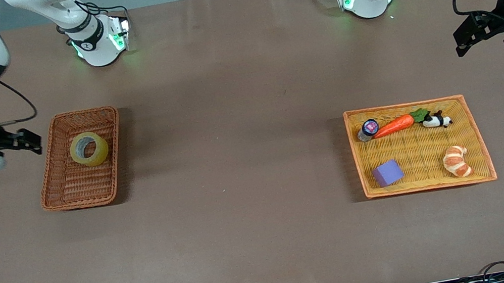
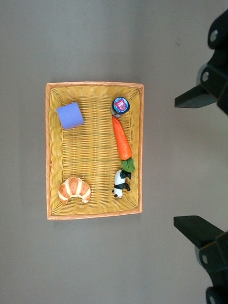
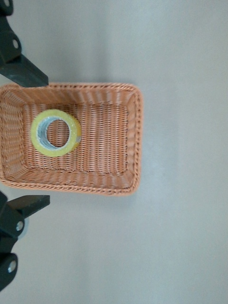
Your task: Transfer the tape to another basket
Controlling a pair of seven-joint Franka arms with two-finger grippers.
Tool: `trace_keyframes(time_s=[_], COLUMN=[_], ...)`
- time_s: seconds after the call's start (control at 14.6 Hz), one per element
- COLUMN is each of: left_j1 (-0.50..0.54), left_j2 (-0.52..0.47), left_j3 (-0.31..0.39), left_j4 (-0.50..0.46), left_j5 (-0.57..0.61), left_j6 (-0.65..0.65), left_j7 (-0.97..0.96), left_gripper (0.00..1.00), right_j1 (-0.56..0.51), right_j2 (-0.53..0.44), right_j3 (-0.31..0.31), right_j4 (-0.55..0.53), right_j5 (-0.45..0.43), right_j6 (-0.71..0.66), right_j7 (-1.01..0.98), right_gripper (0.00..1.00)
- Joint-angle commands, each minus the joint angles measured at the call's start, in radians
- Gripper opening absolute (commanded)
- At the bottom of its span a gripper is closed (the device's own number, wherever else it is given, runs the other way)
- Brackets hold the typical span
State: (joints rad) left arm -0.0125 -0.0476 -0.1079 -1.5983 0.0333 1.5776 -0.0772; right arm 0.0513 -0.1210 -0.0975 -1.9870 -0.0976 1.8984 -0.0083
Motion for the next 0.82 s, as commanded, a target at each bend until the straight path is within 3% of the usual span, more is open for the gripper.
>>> trace_keyframes(time_s=[0.0, 0.07, 0.34, 0.48, 0.75], left_j1=[0.009, 0.014, 0.026, 0.061, 0.072], left_j2=[-0.017, -0.020, -0.063, -0.072, -0.077], left_j3=[-0.029, -0.029, -0.027, -0.023, -0.030], left_j4=[0.002, -0.009, -0.049, -0.067, -0.065], left_j5=[-0.004, -0.004, -0.036, -0.082, -0.086], left_j6=[-0.019, -0.019, -0.019, -0.019, -0.015], left_j7=[-0.015, -0.015, -0.019, -0.019, -0.013], left_gripper=[1.00, 1.00, 1.00, 1.00, 1.00], right_j1=[-0.050, -0.076, -0.076, -0.068, -0.113], right_j2=[0.034, 0.034, 0.069, 0.124, 0.153], right_j3=[0.019, 0.044, 0.045, 0.048, 0.053], right_j4=[0.155, 0.215, 0.451, 0.539, 0.570], right_j5=[0.091, 0.111, 0.113, 0.098, 0.133], right_j6=[-0.123, -0.175, -0.395, -0.442, -0.486], right_j7=[0.013, 0.008, 0.010, 0.011, 0.001], right_gripper=[1.00, 1.00, 1.00, 1.00, 1.00])
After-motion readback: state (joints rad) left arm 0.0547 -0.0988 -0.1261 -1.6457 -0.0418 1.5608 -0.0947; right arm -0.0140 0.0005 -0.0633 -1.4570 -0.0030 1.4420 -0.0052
